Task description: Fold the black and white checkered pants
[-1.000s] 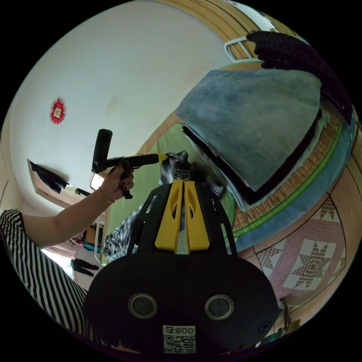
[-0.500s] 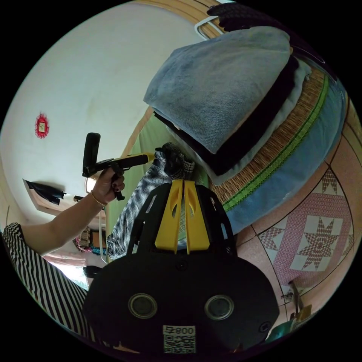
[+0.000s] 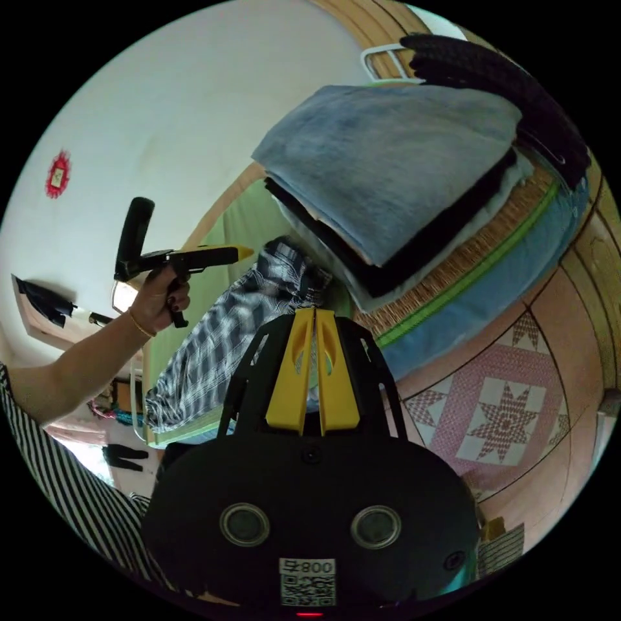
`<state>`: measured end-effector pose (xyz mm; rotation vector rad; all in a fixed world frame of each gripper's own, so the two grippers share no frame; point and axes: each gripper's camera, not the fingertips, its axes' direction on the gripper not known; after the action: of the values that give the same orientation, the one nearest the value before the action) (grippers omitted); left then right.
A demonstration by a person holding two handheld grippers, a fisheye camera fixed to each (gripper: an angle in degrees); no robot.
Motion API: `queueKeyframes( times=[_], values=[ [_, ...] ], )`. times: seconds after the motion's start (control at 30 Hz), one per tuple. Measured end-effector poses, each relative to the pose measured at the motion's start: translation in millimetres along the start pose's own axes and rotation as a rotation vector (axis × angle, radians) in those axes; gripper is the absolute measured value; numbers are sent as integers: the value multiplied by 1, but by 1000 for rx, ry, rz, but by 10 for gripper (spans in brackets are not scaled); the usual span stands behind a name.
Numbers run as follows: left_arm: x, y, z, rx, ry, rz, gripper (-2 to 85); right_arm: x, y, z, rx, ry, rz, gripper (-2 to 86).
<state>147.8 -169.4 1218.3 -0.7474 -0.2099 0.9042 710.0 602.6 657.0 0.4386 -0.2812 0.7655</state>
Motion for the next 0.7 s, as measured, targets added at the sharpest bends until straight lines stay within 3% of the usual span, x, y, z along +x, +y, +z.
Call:
queueKeyframes(
  times=[0.23,0.33,0.47,0.57,0.7],
  values=[
    [-3,53,22,-86,-37,-34,1,-32,0,6,34,-15,7,1],
    [-8,81,15,-43,-4,-43,1,-61,-1,15,38,-69,-62,1],
    [-17,126,6,-15,18,-75,0,-108,-6,61,-83,-28,-170,1],
    [-26,181,-8,-8,54,-125,0,-126,-11,93,-173,44,-150,1],
    [-41,309,-44,44,46,-223,0,-168,-10,96,-140,105,-191,1]
  ],
)
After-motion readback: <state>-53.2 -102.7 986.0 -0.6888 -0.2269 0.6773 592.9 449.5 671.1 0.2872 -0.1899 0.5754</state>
